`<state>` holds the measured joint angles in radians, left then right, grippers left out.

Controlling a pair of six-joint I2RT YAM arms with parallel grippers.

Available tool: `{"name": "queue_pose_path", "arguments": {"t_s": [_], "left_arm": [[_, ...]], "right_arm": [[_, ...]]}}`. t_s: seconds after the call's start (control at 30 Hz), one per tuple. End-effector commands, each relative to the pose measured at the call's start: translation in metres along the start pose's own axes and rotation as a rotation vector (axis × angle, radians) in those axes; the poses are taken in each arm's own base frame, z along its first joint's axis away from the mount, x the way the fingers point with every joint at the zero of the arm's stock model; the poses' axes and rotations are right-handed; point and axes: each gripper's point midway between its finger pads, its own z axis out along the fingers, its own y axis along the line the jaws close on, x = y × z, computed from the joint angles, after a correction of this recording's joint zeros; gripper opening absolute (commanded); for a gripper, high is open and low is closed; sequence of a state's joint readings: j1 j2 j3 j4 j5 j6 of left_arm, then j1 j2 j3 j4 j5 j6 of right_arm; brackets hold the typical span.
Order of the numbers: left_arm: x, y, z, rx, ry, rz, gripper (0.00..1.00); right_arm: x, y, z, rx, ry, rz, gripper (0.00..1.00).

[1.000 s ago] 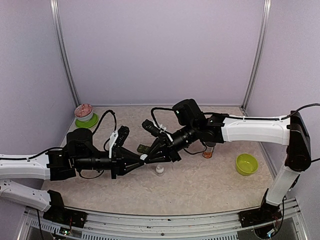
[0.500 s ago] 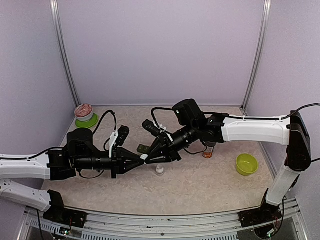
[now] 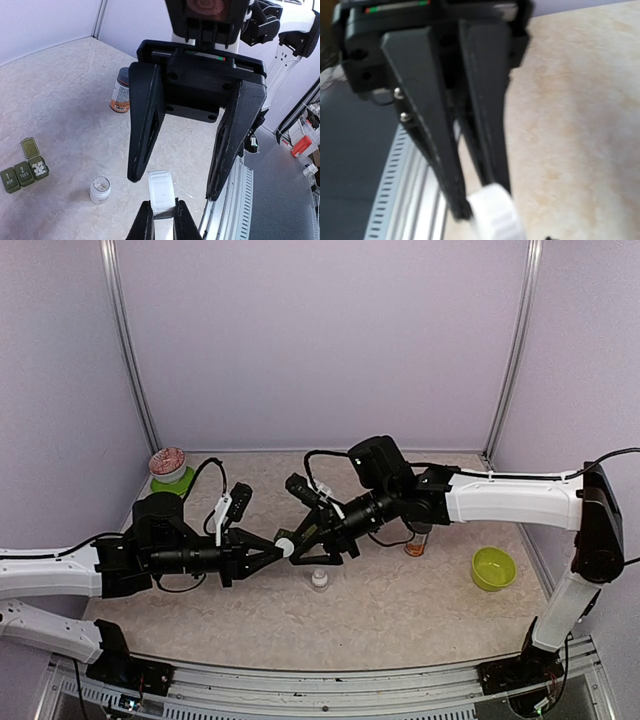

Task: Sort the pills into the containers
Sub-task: Pass from the right arm to the left, then place the lid of the pill bottle at the center of the board.

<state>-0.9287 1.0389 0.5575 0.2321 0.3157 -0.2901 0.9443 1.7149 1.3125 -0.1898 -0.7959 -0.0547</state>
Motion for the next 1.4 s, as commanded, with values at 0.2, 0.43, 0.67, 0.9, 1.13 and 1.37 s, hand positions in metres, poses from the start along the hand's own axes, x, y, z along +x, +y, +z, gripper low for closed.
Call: {"name": "queue_pose_path", "arguments": {"t_s": [0.2,0.43,0.67,0.9,1.13,1.37], "left_arm": [[0.011,0.001,0.006,0.067,0.005,-0.169,0.0],[0.008,0.003,0.014,0.109,0.008,-0.32,0.0],[0.004,0.001,0.023,0.153,0.022,-0.373,0.0],[-0.001,-0.012,0.018,0.267,-0.011,-0.388,0.0],[-0.002,-0.024,0.017,0.355,-0.008,-0.4,0.0],[-0.001,-0.026,0.017,0.373,-0.006,-0.409,0.0]], "right_arm": [[-0.022,-0.006,-0.041,0.204,-0.097,-0.229,0.67],[-0.004,0.011,-0.045,0.37,-0.057,-0.59,0.77],[0.009,0.006,-0.024,0.471,0.049,-0.682,0.77],[0.027,0.0,-0.013,0.457,0.056,-0.654,0.77],[0.018,0.01,-0.011,0.432,-0.062,-0.678,0.72],[0.001,0.016,-0.023,0.475,-0.153,-0.702,0.62]]}}
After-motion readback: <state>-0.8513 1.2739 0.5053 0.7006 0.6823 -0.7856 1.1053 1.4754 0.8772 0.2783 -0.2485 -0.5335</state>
